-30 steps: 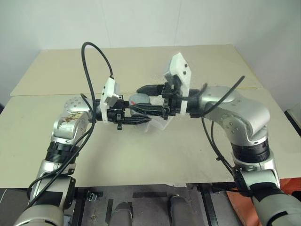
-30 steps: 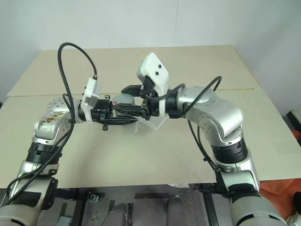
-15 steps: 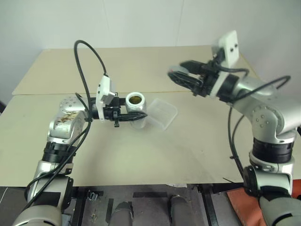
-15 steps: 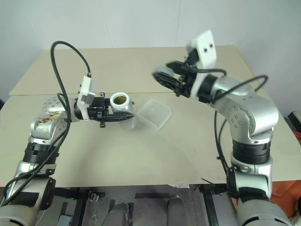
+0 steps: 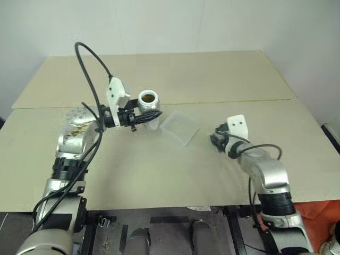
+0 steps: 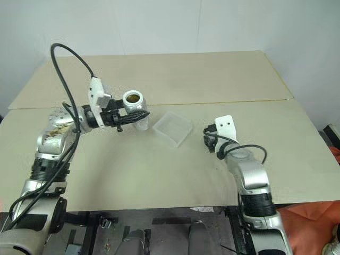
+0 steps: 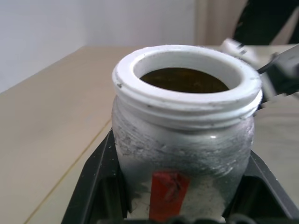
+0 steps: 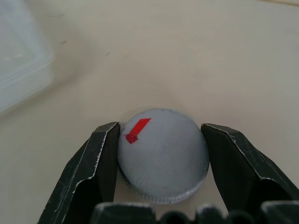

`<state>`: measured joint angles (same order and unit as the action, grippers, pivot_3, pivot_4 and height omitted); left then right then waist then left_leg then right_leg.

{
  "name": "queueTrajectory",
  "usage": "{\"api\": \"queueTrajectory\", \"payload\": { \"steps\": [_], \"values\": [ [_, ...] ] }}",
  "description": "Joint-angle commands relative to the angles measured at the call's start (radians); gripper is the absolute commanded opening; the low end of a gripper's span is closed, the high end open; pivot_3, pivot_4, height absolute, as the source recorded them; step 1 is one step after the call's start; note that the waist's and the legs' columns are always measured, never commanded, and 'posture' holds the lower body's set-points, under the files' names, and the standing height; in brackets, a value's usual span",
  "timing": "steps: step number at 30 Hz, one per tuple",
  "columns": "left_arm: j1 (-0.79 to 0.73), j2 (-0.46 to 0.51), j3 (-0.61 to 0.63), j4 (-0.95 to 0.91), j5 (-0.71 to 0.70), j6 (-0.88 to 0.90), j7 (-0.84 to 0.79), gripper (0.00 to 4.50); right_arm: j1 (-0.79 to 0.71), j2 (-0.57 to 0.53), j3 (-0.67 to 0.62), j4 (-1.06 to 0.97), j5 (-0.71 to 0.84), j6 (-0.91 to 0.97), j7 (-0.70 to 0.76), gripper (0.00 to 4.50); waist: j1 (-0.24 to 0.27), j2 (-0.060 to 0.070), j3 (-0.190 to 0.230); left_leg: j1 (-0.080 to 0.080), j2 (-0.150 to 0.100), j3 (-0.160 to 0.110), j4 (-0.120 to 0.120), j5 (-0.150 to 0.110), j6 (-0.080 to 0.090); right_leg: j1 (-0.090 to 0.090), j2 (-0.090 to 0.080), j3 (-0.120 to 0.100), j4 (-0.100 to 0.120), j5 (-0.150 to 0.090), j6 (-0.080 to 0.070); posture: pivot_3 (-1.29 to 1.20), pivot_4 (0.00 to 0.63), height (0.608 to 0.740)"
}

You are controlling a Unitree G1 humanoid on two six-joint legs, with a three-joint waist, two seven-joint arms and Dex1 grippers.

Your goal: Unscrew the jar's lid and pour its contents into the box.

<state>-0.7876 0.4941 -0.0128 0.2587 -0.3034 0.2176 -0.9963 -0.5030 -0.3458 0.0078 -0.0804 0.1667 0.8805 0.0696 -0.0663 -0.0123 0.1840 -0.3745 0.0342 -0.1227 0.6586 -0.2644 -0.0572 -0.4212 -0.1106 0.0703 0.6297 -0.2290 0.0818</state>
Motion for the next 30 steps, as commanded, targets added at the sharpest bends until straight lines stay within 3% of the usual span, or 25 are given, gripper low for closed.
{"api": "queueTrajectory", "payload": {
  "steps": [1, 2, 3, 6, 11, 15, 18, 22, 30],
  "values": [
    [-0.062, -0.023, -0.004, 0.027, 0.097, -0.095, 0.131, 1.95, -0.003, -0.041, -0.025, -0.070, -0.003, 0.031, 0.038, 4.03, 0.003, 0.000, 0.000, -0.001, 0.000, 0.000, 0.000, 0.000, 0.000, 0.000, 0.000, 0.000, 0.000, 0.000, 0.000, 0.00, 0.150, 0.740],
    [-0.074, -0.032, -0.020, 0.047, 0.148, -0.142, 0.178, 1.95, -0.002, -0.066, -0.026, -0.107, 0.014, 0.049, 0.075, 4.42, 0.005, 0.000, 0.000, -0.002, 0.000, 0.000, 0.000, 0.000, 0.000, -0.001, 0.000, 0.000, 0.000, 0.000, 0.000, 0.00, 0.150, 0.740],
    [-0.089, -0.038, -0.046, 0.081, 0.223, -0.211, 0.244, 1.95, -0.004, -0.092, -0.039, -0.150, 0.046, 0.073, 0.120, 4.49, 0.005, 0.000, 0.000, -0.003, 0.000, 0.000, 0.000, 0.000, 0.000, -0.001, 0.000, 0.000, 0.000, 0.000, 0.000, 0.00, 0.150, 0.740],
    [-0.141, -0.011, -0.169, 0.230, 0.514, -0.477, 0.477, 1.95, -0.029, -0.155, -0.115, -0.266, 0.185, 0.187, 0.246, 4.49, 0.009, 0.000, 0.000, -0.002, -0.001, 0.000, 0.000, 0.000, 0.000, -0.001, -0.001, 0.000, -0.002, 0.000, 0.001, 0.00, 0.150, 0.740],
    [-0.258, -0.016, -0.308, 0.454, 0.798, -0.747, 0.804, 1.95, -0.039, -0.267, -0.208, -0.373, 0.399, 0.282, 0.458, 4.49, 0.013, 0.000, 0.000, -0.002, -0.001, 0.000, 0.000, 0.000, 0.001, 0.000, -0.001, 0.000, -0.001, 0.000, 0.001, 0.00, 0.150, 0.740],
    [-0.403, -0.012, -0.497, 0.624, 1.110, -0.833, 1.152, 1.95, -0.056, -0.337, -0.244, -0.399, 0.518, 0.317, 0.556, 4.49, 0.026, -0.001, 0.001, -0.004, -0.002, 0.000, 0.001, 0.000, 0.001, -0.001, -0.001, 0.000, -0.002, 0.001, 0.002, 0.00, 0.150, 0.740],
    [-0.536, 0.013, -0.744, 0.736, 1.430, -0.792, 1.454, 1.95, -0.053, -0.381, -0.231, -0.420, 0.544, 0.292, 0.593, 4.49, 0.030, -0.001, 0.001, -0.005, -0.002, 0.000, 0.001, 0.000, 0.001, -0.001, -0.001, -0.001, -0.004, 0.001, 0.003, 0.00, 0.150, 0.740],
    [-0.633, -0.040, -0.873, 0.862, 1.554, -0.745, 1.589, 1.95, -0.090, -0.385, -0.242, -0.436, 0.581, 0.297, 0.580, 4.49, 0.029, -0.001, 0.001, -0.007, -0.002, 0.000, 0.001, 0.000, 0.001, -0.002, -0.002, -0.001, -0.003, 0.002, 0.004, 0.00, 0.150, 0.740],
    [-0.701, -0.135, -1.005, 0.964, 1.660, -0.651, 1.614, 1.95, -0.109, -0.361, -0.271, -0.470, 0.645, 0.318, 0.500, 4.49, 0.038, -0.002, 0.001, -0.010, -0.002, 0.000, 0.001, 0.000, 0.000, -0.004, -0.002, -0.001, -0.001, 0.002, 0.004, 0.00, 0.150, 0.740]
  ]
}}
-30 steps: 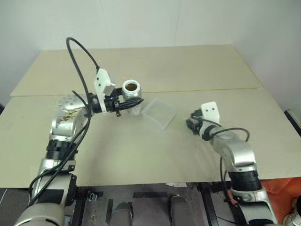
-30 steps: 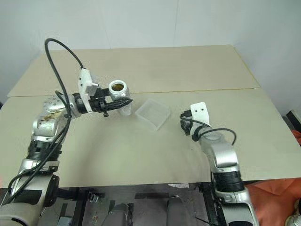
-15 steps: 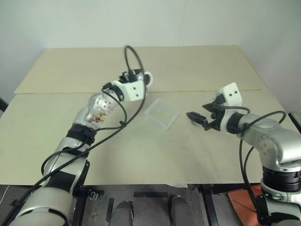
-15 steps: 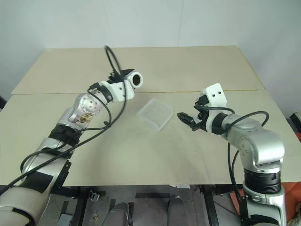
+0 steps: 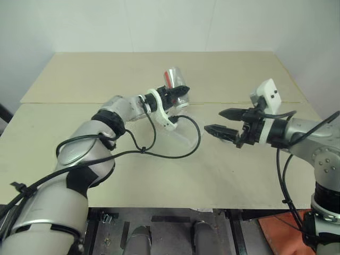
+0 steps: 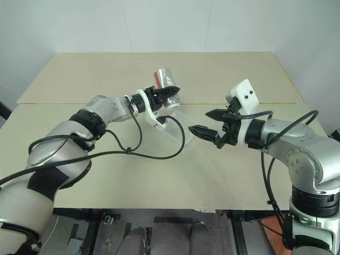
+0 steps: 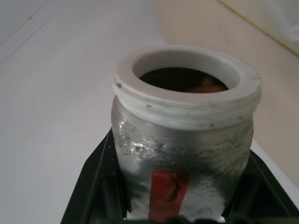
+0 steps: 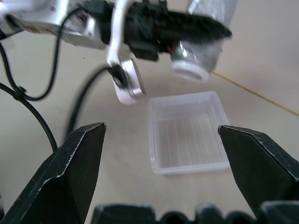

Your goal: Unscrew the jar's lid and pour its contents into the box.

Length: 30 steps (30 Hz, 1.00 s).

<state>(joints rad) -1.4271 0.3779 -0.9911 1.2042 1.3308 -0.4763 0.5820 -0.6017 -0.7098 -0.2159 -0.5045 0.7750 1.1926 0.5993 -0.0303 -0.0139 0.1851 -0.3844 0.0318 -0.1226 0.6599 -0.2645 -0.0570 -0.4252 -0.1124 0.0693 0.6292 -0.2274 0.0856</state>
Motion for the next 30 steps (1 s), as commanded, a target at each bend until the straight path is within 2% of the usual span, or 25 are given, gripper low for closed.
{"api": "queueTrajectory", "payload": {
  "steps": [1, 5, 10, 13, 16, 17, 21, 24, 27, 30],
  "values": [
    [-0.067, -0.027, -0.031, 0.027, 0.027, 0.048, 0.045, 1.95, -0.009, 0.006, -0.050, -0.054, 0.047, 0.009, -0.041, 4.49, 0.004, 0.000, 0.000, -0.001, 0.000, 0.000, 0.000, 0.000, 0.000, 0.000, 0.000, 0.000, 0.000, 0.000, 0.000, 0.00, 0.150, 0.740],
    [-0.074, -0.041, -0.040, 0.039, 0.026, 0.069, 0.071, 1.95, 0.000, 0.007, -0.065, -0.079, 0.085, 0.020, -0.077, 4.49, 0.011, 0.000, 0.000, -0.001, 0.000, 0.000, 0.000, 0.000, 0.000, 0.000, 0.000, 0.000, 0.000, 0.000, 0.000, 0.00, 0.150, 0.740],
    [-0.055, -0.031, 0.016, 0.042, -0.053, 0.018, 0.030, 1.95, 0.014, -0.001, -0.056, -0.088, 0.099, 0.010, -0.105, 4.49, 0.014, 0.000, 0.000, 0.000, 0.000, 0.000, 0.000, 0.000, 0.000, 0.000, 0.000, 0.000, 0.000, 0.000, 0.000, 0.00, 0.150, 0.740],
    [-0.027, -0.003, 0.112, 0.040, -0.180, -0.050, -0.062, 1.95, 0.020, -0.003, -0.052, -0.087, 0.098, -0.007, -0.105, 4.49, 0.011, 0.000, 0.000, 0.000, 0.000, 0.000, 0.000, 0.000, -0.001, 0.000, 0.000, 0.000, 0.000, 0.000, 0.000, 0.00, 0.150, 0.740],
    [0.028, 0.025, 0.299, 0.036, -0.414, -0.120, -0.262, 1.95, 0.034, -0.009, -0.051, -0.093, 0.084, -0.043, -0.091, 4.49, 0.010, 0.000, 0.000, 0.000, 0.000, 0.000, 0.000, 0.002, -0.003, 0.000, 0.000, 0.000, 0.000, 0.000, 0.000, 0.00, 0.150, 0.740],
    [0.060, 0.021, 0.399, 0.032, -0.543, -0.125, -0.384, 1.95, 0.040, -0.014, -0.051, -0.094, 0.078, -0.060, -0.082, 4.49, 0.010, 0.000, 0.000, 0.000, 0.000, 0.000, 0.000, 0.002, -0.003, 0.000, 0.000, 0.000, 0.000, 0.000, 0.000, 0.00, 0.150, 0.740],
    [0.163, -0.013, 0.713, -0.044, -0.958, 0.014, -0.833, 1.95, 0.052, -0.045, -0.028, -0.079, 0.045, -0.115, -0.049, 4.49, 0.007, 0.000, 0.000, 0.000, 0.000, 0.000, 0.000, 0.002, -0.003, 0.000, -0.001, 0.000, 0.001, 0.000, 0.000, 0.00, 0.150, 0.740],
    [0.232, -0.030, 0.887, -0.176, -1.186, 0.243, -1.029, 1.95, 0.062, -0.067, -0.009, -0.060, 0.014, -0.174, -0.008, 4.49, 0.003, 0.000, 0.000, 0.000, 0.000, 0.000, 0.001, 0.002, -0.003, 0.000, -0.001, -0.001, 0.001, 0.000, 0.000, 0.00, 0.150, 0.740],
    [0.334, -0.024, 0.989, -0.360, -1.327, 0.441, -1.117, 1.95, 0.060, -0.080, 0.003, -0.036, -0.003, -0.211, 0.023, 4.49, -0.014, 0.000, 0.000, 0.000, 0.000, -0.001, 0.001, 0.002, -0.003, 0.001, -0.001, -0.001, 0.002, 0.000, 0.000, 0.00, 0.150, 0.740],
    [0.432, -0.032, 1.055, -0.523, -1.400, 0.618, -1.086, 1.95, 0.055, -0.090, 0.021, -0.016, -0.019, -0.228, 0.038, 4.49, -0.025, 0.000, 0.000, 0.001, 0.000, -0.001, 0.001, 0.002, -0.003, 0.002, -0.001, -0.001, 0.002, 0.000, 0.000, 0.00, 0.150, 0.740]
  ]
}}
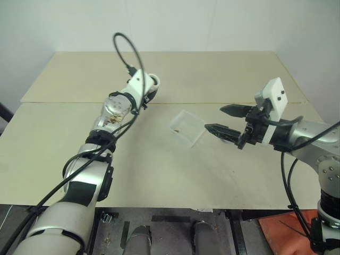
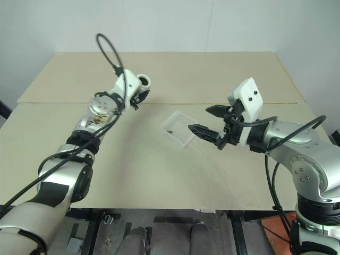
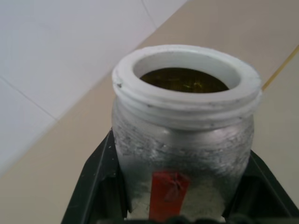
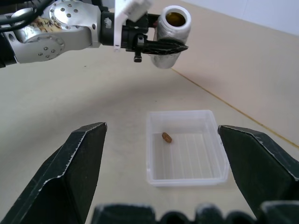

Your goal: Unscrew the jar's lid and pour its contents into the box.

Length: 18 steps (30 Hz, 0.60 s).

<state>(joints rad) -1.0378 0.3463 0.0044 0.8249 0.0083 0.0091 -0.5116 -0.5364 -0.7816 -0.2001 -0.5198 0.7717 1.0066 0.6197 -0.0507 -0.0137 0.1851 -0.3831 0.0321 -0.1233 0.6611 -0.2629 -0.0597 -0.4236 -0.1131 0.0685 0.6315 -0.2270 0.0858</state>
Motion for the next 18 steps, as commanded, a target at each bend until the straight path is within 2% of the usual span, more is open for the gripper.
{"api": "queueTrajectory", "payload": {
  "steps": [1, 6, 12, 18],
  "values": [
    [0.093, -0.005, 0.070, -0.199, -0.092, 0.146, 0.012, 1.95, -0.012, -0.018, 0.010, 0.003, -0.020, -0.046, 0.021, 4.49, -0.010, 0.000, 0.000, 0.001, 0.000, 0.000, 0.000, 0.000, 0.000, 0.000, 0.000, 0.000, 0.000, 0.000, 0.000, 0.00, 0.150, 0.740],
    [0.260, -0.036, 0.078, -0.360, -0.131, 0.136, 0.014, 1.95, -0.022, -0.018, 0.025, 0.013, -0.029, -0.055, 0.028, 4.49, -0.018, 0.000, 0.000, 0.003, 0.000, 0.000, 0.000, 0.000, 0.000, 0.002, 0.000, 0.001, 0.000, 0.000, 0.000, 0.00, 0.150, 0.740],
    [0.330, -0.078, 0.082, -0.389, -0.148, 0.115, 0.045, 1.95, -0.040, -0.020, 0.034, 0.011, -0.025, -0.051, 0.037, 4.49, -0.015, 0.000, 0.000, 0.003, 0.000, 0.000, 0.000, 0.000, 0.000, 0.002, 0.000, 0.001, -0.002, 0.000, 0.000, 0.00, 0.150, 0.740],
    [0.388, -0.067, 0.061, -0.411, -0.136, 0.114, 0.023, 1.95, -0.047, -0.009, 0.049, -0.003, -0.016, -0.036, 0.027, 4.49, -0.017, 0.001, -0.001, 0.004, 0.000, 0.000, 0.000, 0.000, 0.000, 0.002, 0.000, 0.001, -0.002, 0.000, 0.000, 0.00, 0.150, 0.740]
  ]
}}
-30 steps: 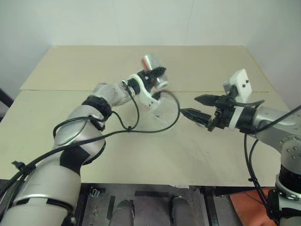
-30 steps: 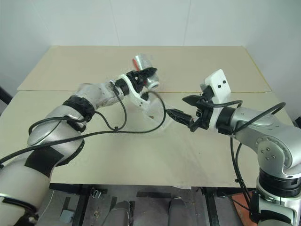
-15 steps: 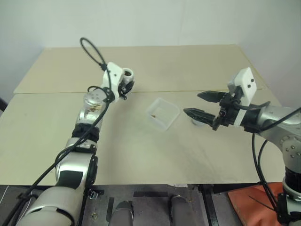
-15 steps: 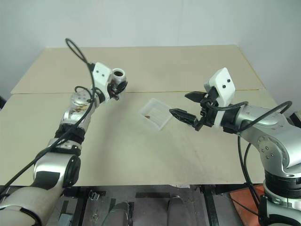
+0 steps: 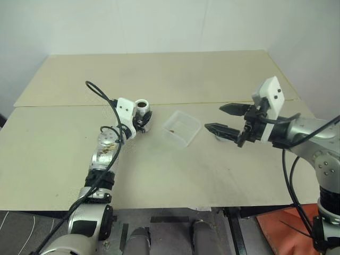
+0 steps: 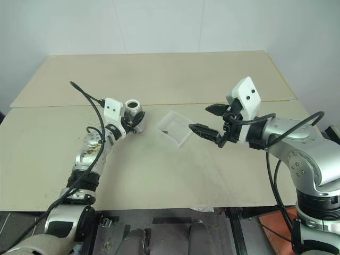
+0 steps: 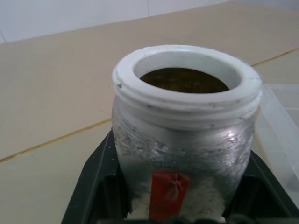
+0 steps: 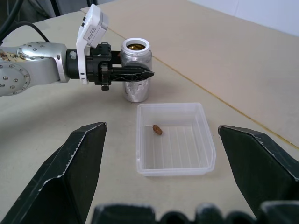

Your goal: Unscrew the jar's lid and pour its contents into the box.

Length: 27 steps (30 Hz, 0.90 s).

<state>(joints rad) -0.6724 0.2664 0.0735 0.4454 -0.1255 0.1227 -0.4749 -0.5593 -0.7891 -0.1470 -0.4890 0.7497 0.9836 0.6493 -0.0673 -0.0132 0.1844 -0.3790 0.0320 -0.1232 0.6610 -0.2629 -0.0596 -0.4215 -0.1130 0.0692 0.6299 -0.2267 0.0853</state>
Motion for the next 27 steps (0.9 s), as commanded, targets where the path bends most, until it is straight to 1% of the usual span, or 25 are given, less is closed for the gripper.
{"api": "queueTrajectory", "payload": {
  "steps": [1, 3, 7, 9, 14, 18, 20, 23, 27],
  "values": [
    [0.027, 0.018, -0.008, -0.040, -0.003, 0.010, -0.016, 2.66, -0.026, 0.000, 0.001, -0.035, 0.007, -0.013, -0.005, 4.50, 0.000, 0.000, 0.000, 0.000, 0.000, 0.000, 0.000, 0.000, 0.000, 0.000, 0.000, 0.000, 0.000, 0.000, 0.000, 0.00, 0.150, 0.740],
    [0.036, 0.028, -0.005, -0.063, -0.013, 0.029, -0.030, 3.17, -0.031, 0.003, 0.012, -0.035, 0.007, -0.013, -0.007, 4.50, 0.000, 0.000, 0.000, 0.001, 0.000, 0.000, 0.000, 0.000, 0.000, 0.000, 0.000, 0.000, 0.000, 0.000, 0.000, 0.00, 0.150, 0.740],
    [0.076, 0.074, -0.005, -0.158, -0.027, 0.079, -0.077, 4.48, -0.038, 0.011, 0.025, -0.032, 0.005, -0.015, -0.010, 4.50, 0.000, 0.000, 0.000, 0.000, 0.000, 0.000, 0.000, 0.000, 0.000, 0.000, 0.000, 0.000, 0.000, 0.000, 0.000, 0.00, 0.150, 0.740],
    [0.101, 0.101, -0.003, -0.214, -0.037, 0.109, -0.102, 4.48, -0.037, 0.012, 0.027, -0.032, 0.005, -0.016, -0.009, 4.50, -0.001, 0.000, 0.000, 0.000, 0.000, 0.000, 0.000, 0.000, 0.000, 0.000, 0.000, 0.000, 0.000, 0.000, 0.000, 0.00, 0.150, 0.740],
    [0.191, 0.215, -0.003, -0.377, -0.065, 0.113, -0.208, 4.48, -0.005, -0.002, 0.018, -0.026, 0.004, -0.024, 0.009, 4.50, -0.001, 0.000, 0.000, 0.000, 0.000, 0.000, 0.000, 0.000, 0.000, 0.000, 0.000, 0.000, 0.000, 0.000, 0.000, 0.00, 0.150, 0.740],
    [0.256, 0.357, 0.049, -0.495, -0.143, 0.177, -0.340, 4.48, 0.040, -0.033, -0.014, -0.043, 0.013, -0.034, 0.042, 4.50, 0.000, 0.000, 0.000, 0.000, 0.001, 0.000, 0.000, 0.000, 0.000, 0.000, 0.000, 0.000, 0.000, 0.000, 0.000, 0.00, 0.150, 0.740],
    [0.294, 0.460, 0.126, -0.531, -0.210, 0.175, -0.435, 4.48, 0.083, -0.056, -0.041, -0.061, 0.011, -0.061, 0.071, 4.50, 0.000, 0.000, 0.000, 0.000, 0.001, 0.000, 0.000, 0.000, 0.001, -0.001, 0.000, 0.000, 0.000, 0.000, 0.000, 0.00, 0.150, 0.740],
    [0.368, 0.610, 0.281, -0.571, -0.387, 0.202, -0.656, 4.48, 0.138, -0.086, -0.098, -0.059, 0.014, -0.110, 0.126, 4.50, -0.004, 0.001, 0.000, 0.000, 0.002, 0.001, -0.001, -0.001, 0.002, -0.002, 0.001, 0.000, 0.000, -0.001, -0.001, 0.00, 0.150, 0.740],
    [0.456, 0.723, 0.428, -0.616, -0.546, 0.299, -0.792, 4.48, 0.154, -0.121, -0.124, -0.017, 0.011, -0.165, 0.209, 4.50, -0.001, 0.001, 0.000, 0.002, 0.002, 0.002, -0.002, -0.002, 0.003, 0.000, 0.001, 0.000, -0.001, -0.001, -0.001, 0.00, 0.150, 0.740]
  ]
}}
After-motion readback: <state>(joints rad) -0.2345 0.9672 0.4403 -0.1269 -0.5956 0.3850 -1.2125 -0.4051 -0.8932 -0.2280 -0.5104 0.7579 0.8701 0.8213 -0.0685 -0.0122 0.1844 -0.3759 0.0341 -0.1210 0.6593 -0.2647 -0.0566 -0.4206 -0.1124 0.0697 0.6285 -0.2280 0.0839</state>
